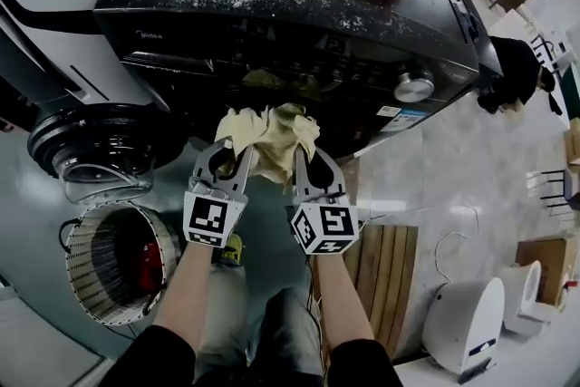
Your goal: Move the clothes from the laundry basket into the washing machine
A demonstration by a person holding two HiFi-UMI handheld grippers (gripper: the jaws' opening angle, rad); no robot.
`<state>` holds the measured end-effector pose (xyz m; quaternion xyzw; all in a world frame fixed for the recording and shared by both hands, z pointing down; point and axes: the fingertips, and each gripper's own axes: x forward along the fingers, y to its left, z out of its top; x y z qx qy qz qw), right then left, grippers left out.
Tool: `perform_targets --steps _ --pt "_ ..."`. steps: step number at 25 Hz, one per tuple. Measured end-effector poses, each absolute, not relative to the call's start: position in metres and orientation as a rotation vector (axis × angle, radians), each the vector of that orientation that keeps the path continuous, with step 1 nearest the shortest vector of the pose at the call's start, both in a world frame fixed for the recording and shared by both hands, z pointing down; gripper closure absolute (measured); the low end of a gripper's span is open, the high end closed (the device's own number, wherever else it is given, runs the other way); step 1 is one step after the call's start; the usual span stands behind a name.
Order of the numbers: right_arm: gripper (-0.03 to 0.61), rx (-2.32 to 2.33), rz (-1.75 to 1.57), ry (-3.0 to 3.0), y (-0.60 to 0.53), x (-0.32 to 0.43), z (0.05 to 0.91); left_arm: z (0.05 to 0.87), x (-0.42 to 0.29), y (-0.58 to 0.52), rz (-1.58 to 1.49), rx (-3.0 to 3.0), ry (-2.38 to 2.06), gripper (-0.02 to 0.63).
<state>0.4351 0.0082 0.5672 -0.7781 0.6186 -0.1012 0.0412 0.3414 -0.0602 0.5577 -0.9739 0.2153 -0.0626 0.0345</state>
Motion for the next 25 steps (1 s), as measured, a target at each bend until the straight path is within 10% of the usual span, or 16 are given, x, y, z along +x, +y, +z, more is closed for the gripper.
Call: perform_targets --steps 25 --pt "0.537 -2.440 -0.050 1.851 -0.141 0.528 0.665 0.663 0.449 -0.208 -0.023 -2.883 0.692 0.552"
